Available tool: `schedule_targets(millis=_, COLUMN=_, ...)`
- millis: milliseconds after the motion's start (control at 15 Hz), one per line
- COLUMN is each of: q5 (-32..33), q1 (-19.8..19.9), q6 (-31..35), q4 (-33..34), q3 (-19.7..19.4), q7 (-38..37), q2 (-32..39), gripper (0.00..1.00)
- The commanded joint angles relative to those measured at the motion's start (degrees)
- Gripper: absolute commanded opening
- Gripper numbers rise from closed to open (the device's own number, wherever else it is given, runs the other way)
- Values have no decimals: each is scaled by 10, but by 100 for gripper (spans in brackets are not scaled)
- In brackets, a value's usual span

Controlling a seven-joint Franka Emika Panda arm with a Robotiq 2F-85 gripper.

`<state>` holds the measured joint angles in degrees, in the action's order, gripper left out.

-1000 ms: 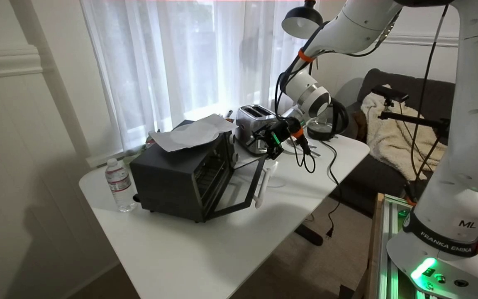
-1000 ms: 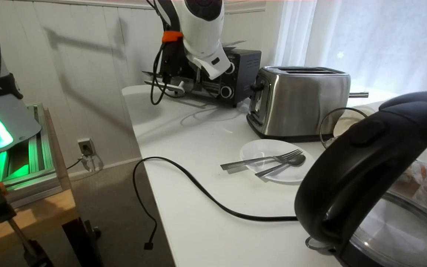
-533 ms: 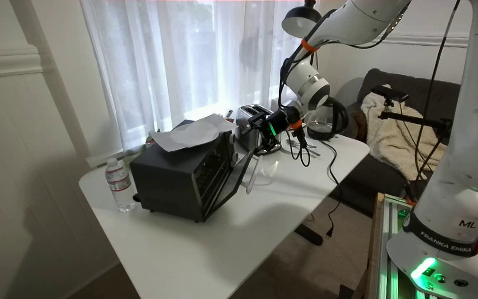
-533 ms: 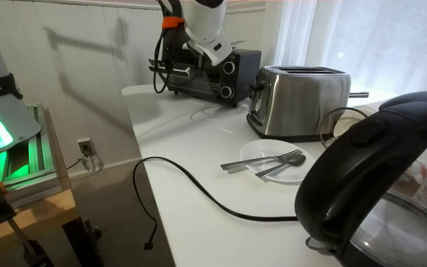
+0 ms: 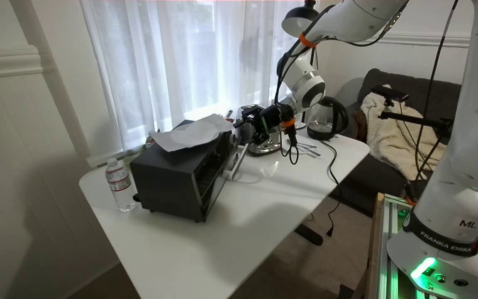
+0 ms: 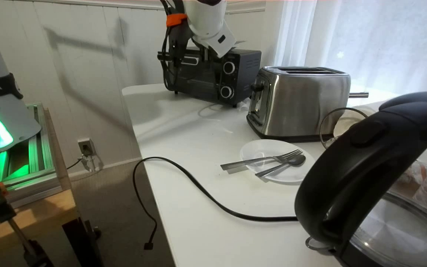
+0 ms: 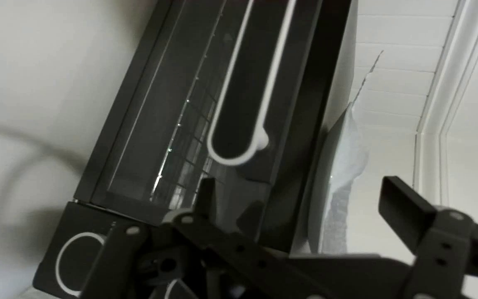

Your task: Close the door to the oven

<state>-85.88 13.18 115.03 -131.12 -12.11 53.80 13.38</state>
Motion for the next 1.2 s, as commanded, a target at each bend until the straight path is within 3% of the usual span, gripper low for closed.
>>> schedule_targets(millis=0, q5=-47, q1=-12, q6=12, q4=8, q3=8, q7=32, q2=2, gripper=100)
schedule_targets(millis=267, q5=-38, q1=-23, q6=25, q4=9, q3=7, q7=26, q2=-2, gripper=100)
schedule_targets(millis=467, q5=33, q1=-29, q6=40, q4=-7, q3=1, q7=-39, q2=-27, gripper=100)
schedule_targets(millis=800, q5=269, q1=-39, q6=68, q4=-42, q3=-9, q7=-224, q2=-114, gripper=100)
schedule_targets(millis=1133, q5=504, q1=-37, q6=99, q4=-63, q3=15, q7=-386, q2=-216, gripper=100)
